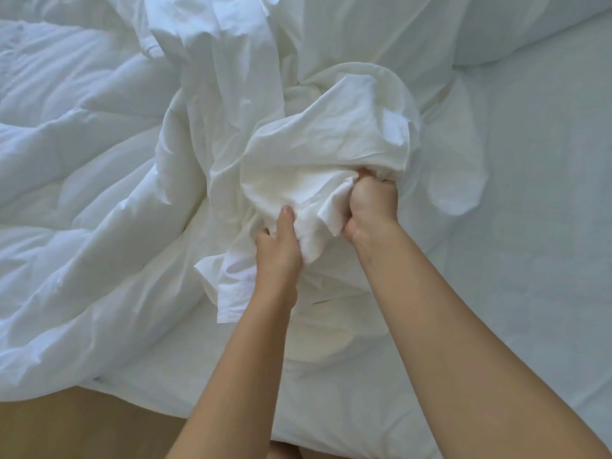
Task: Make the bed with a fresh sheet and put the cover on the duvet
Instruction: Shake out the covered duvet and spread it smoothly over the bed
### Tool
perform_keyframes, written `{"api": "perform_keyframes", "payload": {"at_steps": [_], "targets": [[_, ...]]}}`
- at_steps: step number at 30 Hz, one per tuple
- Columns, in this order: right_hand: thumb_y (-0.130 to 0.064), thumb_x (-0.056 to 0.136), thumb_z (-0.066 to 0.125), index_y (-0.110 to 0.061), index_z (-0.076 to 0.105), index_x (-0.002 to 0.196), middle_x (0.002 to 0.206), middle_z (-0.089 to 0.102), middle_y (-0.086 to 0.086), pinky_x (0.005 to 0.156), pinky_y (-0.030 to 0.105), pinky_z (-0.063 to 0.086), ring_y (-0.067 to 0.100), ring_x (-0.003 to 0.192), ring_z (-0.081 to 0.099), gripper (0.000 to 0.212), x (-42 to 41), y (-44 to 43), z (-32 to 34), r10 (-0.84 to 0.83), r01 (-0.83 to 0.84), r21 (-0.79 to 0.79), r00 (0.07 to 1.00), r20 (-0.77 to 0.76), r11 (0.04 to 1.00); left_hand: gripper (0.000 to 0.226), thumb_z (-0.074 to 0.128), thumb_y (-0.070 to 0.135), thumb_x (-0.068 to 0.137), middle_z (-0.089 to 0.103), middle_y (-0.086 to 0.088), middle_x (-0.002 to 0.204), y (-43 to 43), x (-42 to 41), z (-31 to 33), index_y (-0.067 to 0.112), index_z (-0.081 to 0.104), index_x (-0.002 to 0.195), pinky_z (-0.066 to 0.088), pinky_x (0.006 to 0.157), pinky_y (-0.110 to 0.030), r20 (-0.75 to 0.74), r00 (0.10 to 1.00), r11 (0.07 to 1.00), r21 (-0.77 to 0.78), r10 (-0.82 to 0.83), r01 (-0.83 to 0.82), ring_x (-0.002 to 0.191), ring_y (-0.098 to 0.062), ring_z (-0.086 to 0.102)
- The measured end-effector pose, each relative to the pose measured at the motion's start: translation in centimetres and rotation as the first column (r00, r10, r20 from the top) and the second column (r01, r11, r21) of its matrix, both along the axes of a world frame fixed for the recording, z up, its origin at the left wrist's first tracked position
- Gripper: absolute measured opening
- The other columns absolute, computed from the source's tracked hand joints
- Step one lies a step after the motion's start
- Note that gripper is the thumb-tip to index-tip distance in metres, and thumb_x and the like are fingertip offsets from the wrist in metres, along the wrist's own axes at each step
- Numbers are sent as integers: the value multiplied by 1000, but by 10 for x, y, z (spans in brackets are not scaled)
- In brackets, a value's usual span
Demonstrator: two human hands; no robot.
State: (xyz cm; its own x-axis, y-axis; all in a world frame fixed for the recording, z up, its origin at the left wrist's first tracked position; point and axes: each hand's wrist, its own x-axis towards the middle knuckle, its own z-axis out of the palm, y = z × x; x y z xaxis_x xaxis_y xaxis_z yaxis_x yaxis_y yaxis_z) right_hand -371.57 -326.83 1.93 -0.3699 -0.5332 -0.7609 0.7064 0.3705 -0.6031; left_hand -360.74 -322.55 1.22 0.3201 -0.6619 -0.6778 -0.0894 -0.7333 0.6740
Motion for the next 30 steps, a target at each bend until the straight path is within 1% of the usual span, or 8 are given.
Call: {"api": "perform_keyframes", "payload": {"at_steps": [4,7,10,12,19,24,27,30], "targets": [[-15,89,61,-10,62,78,71,65,1,52,19,50,13,60,63,11,-22,9,17,4,-6,-38,999,-54,999,80,48,74,78,66,-10,119,-29,3,14,13,55,129,55,83,-42,-543,830,978,209,126,-12,107,-27,64],[-30,81,72,-8,67,93,86,72,6,63,27,55,19,77,70,25,-21,35,27,91,-93,-24,992,-83,995,74,52,70,78,66,-12,119,-45,-12,31,11,63,122,53,87,-42,-704,710,984,130,4,123,107,-27,64],[-39,72,78,-8,68,98,91,74,8,74,35,57,22,83,71,42,-1,54,36,115,-115,11,993,-29,993,42,56,37,92,73,-8,71,-48,-32,42,9,76,67,56,52,-27,-621,783,993,72,-25,89,64,-18,71],[-36,72,79,-8,68,98,94,73,10,77,38,57,24,85,71,40,6,58,46,102,-102,-3,994,-44,995,33,58,23,92,67,-1,53,-37,-30,48,12,69,62,49,40,-20,-483,872,997,-30,-75,69,48,-12,66],[-21,77,75,-5,68,103,99,72,14,73,43,58,28,88,71,31,-13,134,114,36,-63,-192,990,-139,979,17,62,14,82,71,-10,90,31,-31,119,5,68,94,56,73,-39,-189,932,932,-255,-308,256,86,-26,68],[-29,71,75,-17,72,89,80,72,1,54,20,52,14,74,71,21,-53,279,170,-62,-43,-320,948,-312,946,10,54,7,86,65,-13,87,156,-68,174,3,60,94,52,72,-38,-275,750,777,-420,-602,469,82,-26,63],[-30,61,78,-21,70,75,65,70,-10,48,14,49,3,59,67,19,-93,371,172,-173,88,-224,902,-396,971,28,55,23,83,69,3,101,246,-99,168,29,61,110,56,75,-31,-412,636,754,-268,-652,600,92,-14,66],[-20,76,69,-21,67,95,83,73,2,54,23,54,12,70,70,19,-124,429,129,-233,231,-53,886,-401,971,35,56,28,90,65,4,109,299,-133,131,33,52,124,51,64,-22,-511,641,714,74,-572,697,91,-12,62]]}}
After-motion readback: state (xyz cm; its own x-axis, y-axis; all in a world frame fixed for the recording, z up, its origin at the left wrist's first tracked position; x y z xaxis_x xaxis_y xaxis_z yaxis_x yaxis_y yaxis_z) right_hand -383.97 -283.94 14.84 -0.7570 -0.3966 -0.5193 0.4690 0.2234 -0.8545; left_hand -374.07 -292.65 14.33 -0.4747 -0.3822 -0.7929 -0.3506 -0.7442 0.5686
